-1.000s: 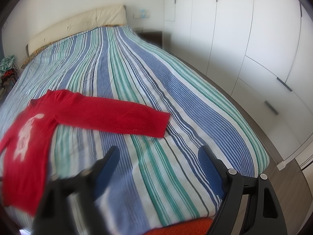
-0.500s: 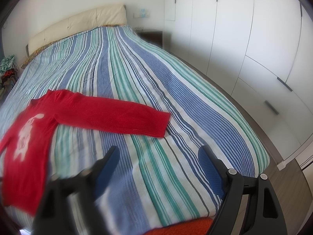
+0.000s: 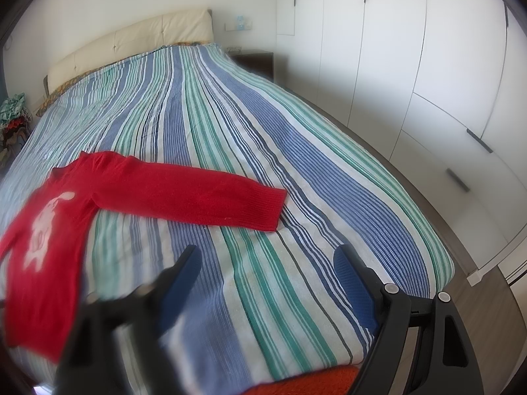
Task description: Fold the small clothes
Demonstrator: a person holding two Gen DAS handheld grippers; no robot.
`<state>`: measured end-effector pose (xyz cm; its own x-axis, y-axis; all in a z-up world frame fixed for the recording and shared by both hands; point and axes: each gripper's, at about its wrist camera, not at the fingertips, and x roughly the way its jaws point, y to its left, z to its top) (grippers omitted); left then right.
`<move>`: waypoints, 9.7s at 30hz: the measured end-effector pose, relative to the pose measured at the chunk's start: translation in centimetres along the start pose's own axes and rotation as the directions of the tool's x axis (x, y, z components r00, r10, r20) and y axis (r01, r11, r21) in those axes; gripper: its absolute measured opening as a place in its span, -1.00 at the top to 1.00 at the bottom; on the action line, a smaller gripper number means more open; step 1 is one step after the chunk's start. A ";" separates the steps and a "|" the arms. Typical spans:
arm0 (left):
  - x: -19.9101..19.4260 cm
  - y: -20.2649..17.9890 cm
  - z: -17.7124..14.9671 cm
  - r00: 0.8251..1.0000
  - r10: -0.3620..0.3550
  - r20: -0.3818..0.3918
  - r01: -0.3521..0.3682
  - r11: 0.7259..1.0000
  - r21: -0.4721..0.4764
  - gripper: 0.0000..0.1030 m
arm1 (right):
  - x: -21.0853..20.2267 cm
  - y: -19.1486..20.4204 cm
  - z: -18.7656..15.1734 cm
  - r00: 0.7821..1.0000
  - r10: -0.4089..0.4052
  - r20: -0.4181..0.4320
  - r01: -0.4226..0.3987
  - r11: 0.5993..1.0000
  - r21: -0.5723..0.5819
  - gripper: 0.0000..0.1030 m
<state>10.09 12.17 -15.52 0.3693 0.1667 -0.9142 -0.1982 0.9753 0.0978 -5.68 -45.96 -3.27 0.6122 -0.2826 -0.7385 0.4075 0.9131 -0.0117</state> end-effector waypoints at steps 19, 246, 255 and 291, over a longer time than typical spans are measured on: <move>0.3 0.3 0.2 0.999 -0.030 -0.015 0.030 1.000 -0.007 -0.99 | 0.0 0.0 0.0 1.000 0.000 -0.001 0.000 1.000 0.001 -0.59; -0.7 19.5 5.4 0.921 -0.176 0.347 0.372 0.662 -0.651 0.94 | 14.8 13.6 -3.1 0.980 0.143 -0.139 -0.162 0.978 -0.130 -1.00; -13.2 -3.6 21.4 0.770 -0.464 0.438 0.506 0.862 0.025 0.94 | 15.3 13.8 -2.8 0.982 0.133 -0.137 -0.152 0.979 -0.139 -1.00; -0.6 -4.0 3.7 0.924 -0.334 0.188 0.310 0.940 0.144 -0.74 | 11.6 32.8 9.9 0.569 0.708 -0.419 -0.736 0.666 0.125 -0.33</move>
<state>14.05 8.67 -13.94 0.5781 -0.1442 -0.8031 0.0595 0.9891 -0.1348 21.46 -22.24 -5.56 0.3527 0.6085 -0.7109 -0.0944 0.7790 0.6199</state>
